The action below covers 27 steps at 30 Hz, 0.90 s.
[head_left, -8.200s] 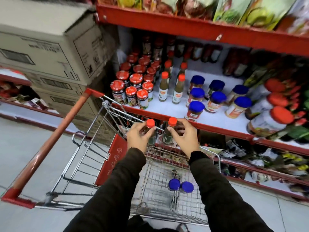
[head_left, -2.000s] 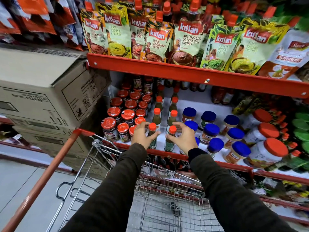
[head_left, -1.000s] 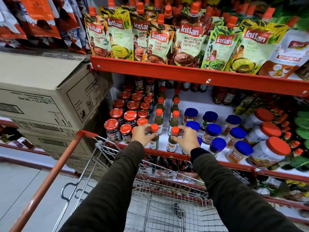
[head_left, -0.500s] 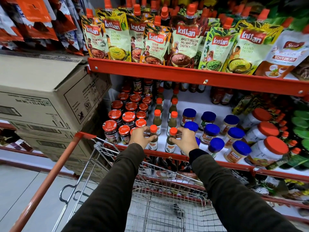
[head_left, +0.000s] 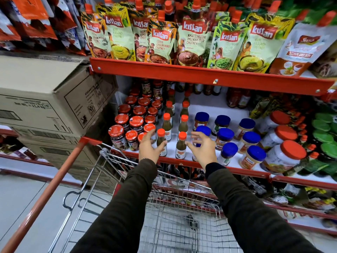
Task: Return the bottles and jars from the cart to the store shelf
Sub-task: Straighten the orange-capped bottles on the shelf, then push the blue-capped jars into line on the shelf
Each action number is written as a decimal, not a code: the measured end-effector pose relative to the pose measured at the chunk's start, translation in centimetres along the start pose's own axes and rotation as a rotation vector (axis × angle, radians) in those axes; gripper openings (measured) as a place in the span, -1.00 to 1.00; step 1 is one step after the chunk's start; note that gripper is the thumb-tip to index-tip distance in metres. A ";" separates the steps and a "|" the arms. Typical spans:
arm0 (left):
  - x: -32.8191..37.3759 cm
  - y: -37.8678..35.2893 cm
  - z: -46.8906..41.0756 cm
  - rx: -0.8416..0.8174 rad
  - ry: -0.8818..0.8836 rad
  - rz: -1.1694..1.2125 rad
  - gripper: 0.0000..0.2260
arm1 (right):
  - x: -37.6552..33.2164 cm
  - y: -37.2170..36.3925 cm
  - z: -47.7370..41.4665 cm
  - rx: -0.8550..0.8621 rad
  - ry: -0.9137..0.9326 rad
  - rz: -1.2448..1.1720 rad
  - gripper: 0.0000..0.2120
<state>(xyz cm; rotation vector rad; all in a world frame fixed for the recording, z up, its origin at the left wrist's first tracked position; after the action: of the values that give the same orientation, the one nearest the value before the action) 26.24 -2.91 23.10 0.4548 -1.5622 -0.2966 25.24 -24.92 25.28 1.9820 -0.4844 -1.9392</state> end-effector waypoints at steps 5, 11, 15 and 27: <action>1.2 -3.4 4.7 0.205 -0.151 0.052 -0.70 | 2.1 3.8 3.0 0.266 0.043 -0.041 -0.77; 4.4 -11.8 7.9 0.004 -0.243 0.132 -0.90 | 7.2 9.2 5.2 0.416 -0.166 0.032 -0.70; 6.7 -17.6 8.9 -0.198 -0.091 0.424 -0.73 | 9.9 10.7 5.1 0.228 -0.218 -0.265 -0.57; 7.2 -26.4 8.9 -0.517 0.288 0.689 -0.39 | 12.0 11.5 3.3 -0.141 -0.287 -0.519 -0.53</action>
<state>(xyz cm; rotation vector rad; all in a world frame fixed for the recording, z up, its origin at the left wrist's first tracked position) 20.11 -30.37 16.98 -0.4291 -1.2118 -0.0827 22.04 -40.62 19.77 1.8743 0.1253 -2.5038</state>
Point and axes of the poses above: each hand's wrist, its own z-axis away from the middle knuckle, its own y-axis out of the back of the hand, x = y × z, the point moved 4 cm from there along -z, towards the middle knuckle, and after that the axes turned 9 degrees about -x, right-handed, at the moved point
